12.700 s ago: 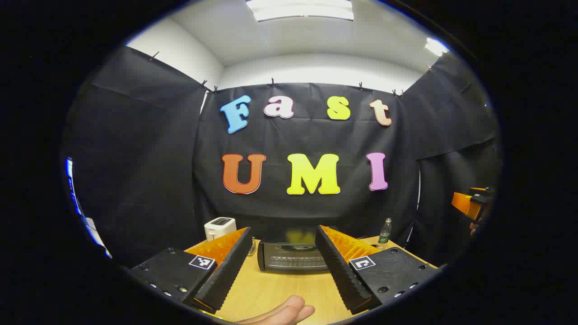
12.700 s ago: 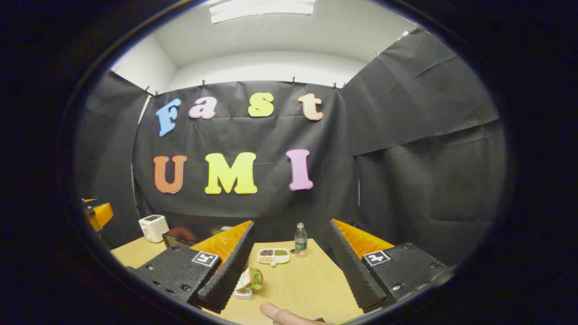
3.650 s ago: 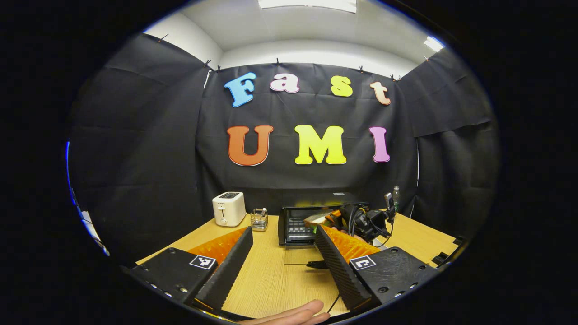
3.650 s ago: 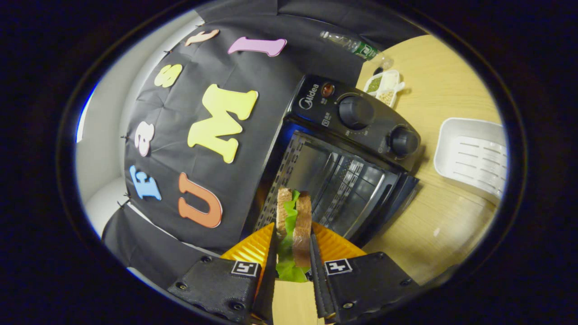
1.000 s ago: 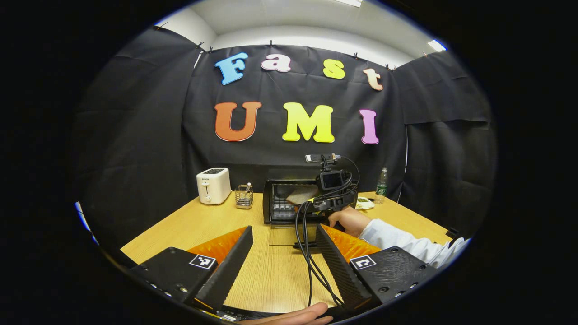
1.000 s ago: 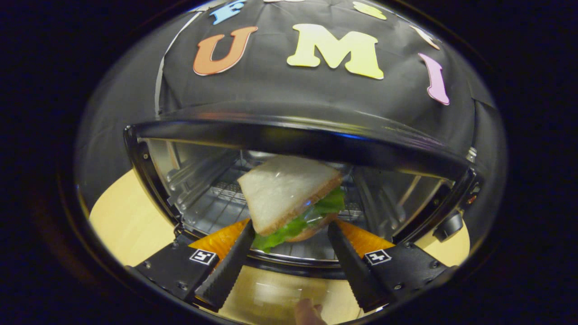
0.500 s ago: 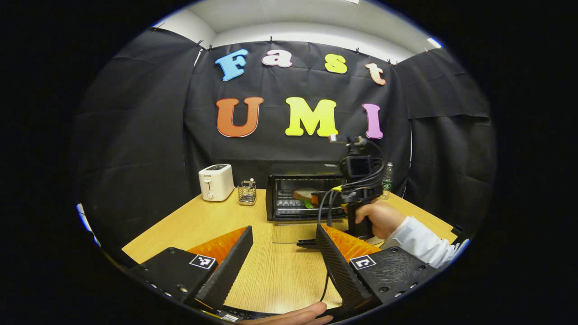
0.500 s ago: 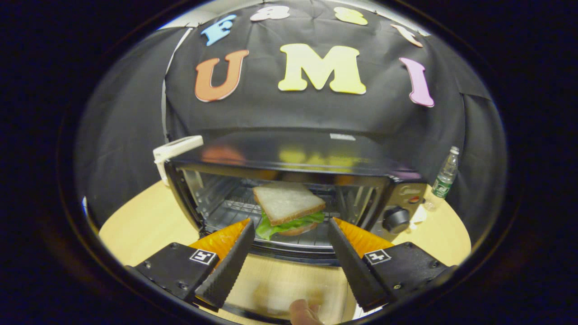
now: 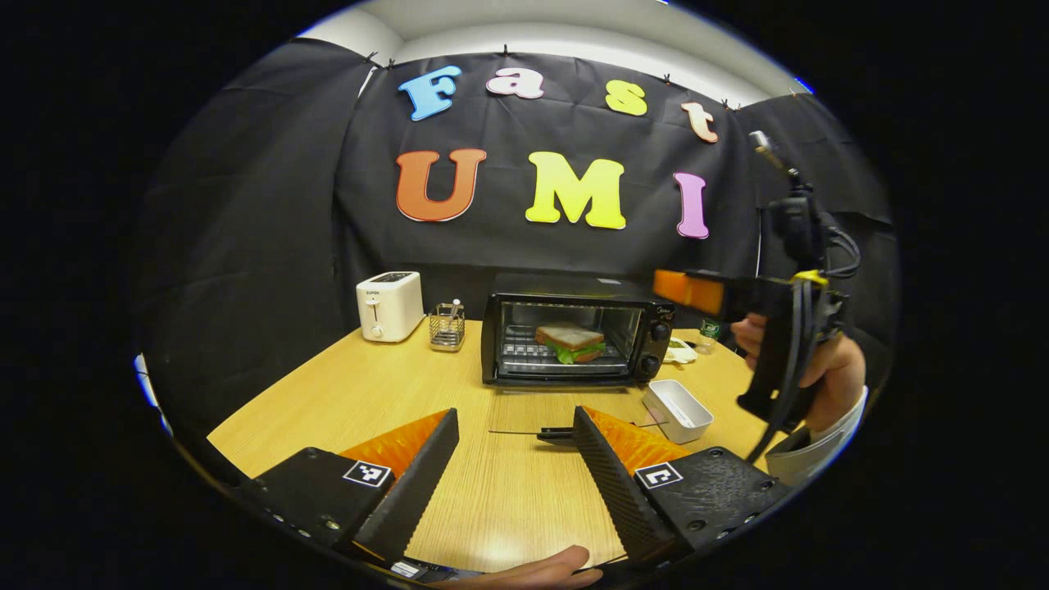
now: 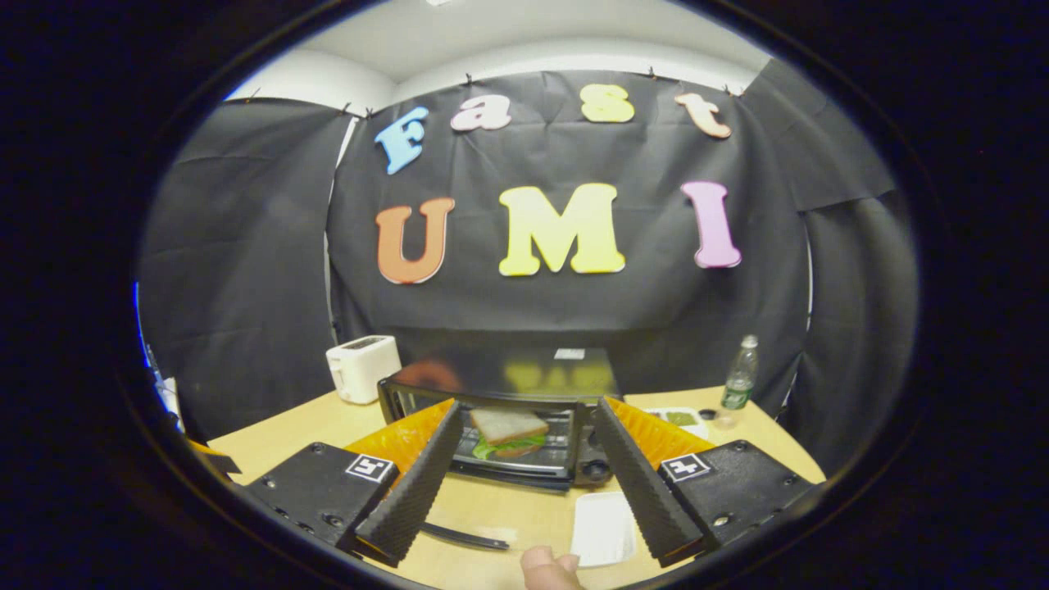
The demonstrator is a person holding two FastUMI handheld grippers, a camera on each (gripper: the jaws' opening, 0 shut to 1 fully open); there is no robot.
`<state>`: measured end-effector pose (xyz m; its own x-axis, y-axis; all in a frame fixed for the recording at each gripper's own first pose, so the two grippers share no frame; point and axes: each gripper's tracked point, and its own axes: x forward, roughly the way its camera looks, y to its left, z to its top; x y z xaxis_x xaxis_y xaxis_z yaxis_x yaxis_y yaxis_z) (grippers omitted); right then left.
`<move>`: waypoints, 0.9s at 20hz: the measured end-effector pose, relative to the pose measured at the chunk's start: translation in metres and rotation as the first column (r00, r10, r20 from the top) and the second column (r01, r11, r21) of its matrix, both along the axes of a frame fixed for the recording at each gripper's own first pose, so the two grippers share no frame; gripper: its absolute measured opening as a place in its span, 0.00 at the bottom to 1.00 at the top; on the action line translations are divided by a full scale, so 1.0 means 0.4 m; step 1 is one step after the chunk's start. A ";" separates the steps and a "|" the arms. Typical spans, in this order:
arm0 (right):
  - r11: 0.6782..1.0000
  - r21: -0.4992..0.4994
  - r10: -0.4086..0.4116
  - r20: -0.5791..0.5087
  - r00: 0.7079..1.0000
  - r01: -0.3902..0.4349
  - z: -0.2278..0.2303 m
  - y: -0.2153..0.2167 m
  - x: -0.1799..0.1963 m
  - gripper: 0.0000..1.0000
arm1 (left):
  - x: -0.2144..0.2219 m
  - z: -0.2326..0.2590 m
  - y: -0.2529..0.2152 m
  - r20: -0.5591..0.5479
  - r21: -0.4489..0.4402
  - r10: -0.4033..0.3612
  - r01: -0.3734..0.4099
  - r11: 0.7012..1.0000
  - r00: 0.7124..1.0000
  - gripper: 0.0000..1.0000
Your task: Open the electric oven with the left hand, put the food in, and close the electric oven.
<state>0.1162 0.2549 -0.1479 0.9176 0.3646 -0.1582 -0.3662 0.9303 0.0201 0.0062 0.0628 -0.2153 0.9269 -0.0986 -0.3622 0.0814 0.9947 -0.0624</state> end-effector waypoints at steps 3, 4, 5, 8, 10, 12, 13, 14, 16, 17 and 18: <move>0.999 0.035 -0.032 0.039 0.999 0.030 0.088 -0.098 -0.048 1.00 | 0.021 -0.019 -0.035 -0.023 0.020 -0.010 0.011 1.000 1.000 0.92; 0.998 0.050 -0.052 0.057 0.997 0.050 0.123 -0.138 -0.059 1.00 | 0.027 -0.024 -0.052 -0.030 0.026 -0.019 0.020 0.999 0.999 0.92; 0.996 0.058 -0.070 0.067 0.995 0.066 0.147 -0.167 -0.067 1.00 | 0.027 -0.036 -0.075 -0.039 0.030 -0.030 0.031 0.999 0.999 0.92; 0.992 0.075 -0.109 0.091 0.990 0.102 0.209 -0.266 -0.104 1.00 | 0.048 -0.078 -0.128 -0.082 0.038 -0.058 0.061 0.997 0.995 0.92; 0.989 0.086 -0.126 0.102 0.987 0.117 0.243 -0.328 -0.117 0.98 | 0.064 -0.117 -0.163 -0.121 0.035 -0.078 0.082 0.996 0.990 0.93; 0.984 0.102 -0.159 0.099 0.982 0.148 0.257 -0.392 -0.132 0.97 | 0.075 -0.152 -0.201 -0.157 0.030 -0.099 0.105 0.994 0.983 0.93; 0.980 0.110 -0.175 0.107 0.979 0.164 0.270 -0.424 -0.143 0.97 | 0.082 -0.169 -0.220 -0.173 0.031 -0.111 0.118 0.993 0.979 0.92; 0.979 0.111 -0.182 0.119 0.976 0.169 0.284 -0.451 -0.155 0.97 | 0.087 -0.190 -0.236 -0.191 0.035 -0.119 0.128 0.991 0.974 0.92; 0.977 0.103 -0.198 0.145 0.969 0.184 0.303 -0.502 -0.172 0.96 | 0.098 -0.239 -0.262 -0.237 0.045 -0.125 0.139 0.989 0.963 0.92; 0.977 0.096 -0.205 0.158 0.966 0.191 0.311 -0.524 -0.179 0.96 | 0.102 -0.262 -0.272 -0.261 0.048 -0.125 0.143 0.989 0.957 0.93; 0.974 0.095 -0.219 0.167 0.961 0.206 0.316 -0.546 -0.185 0.96 | 0.105 -0.284 -0.284 -0.282 0.051 -0.126 0.145 0.988 0.951 0.93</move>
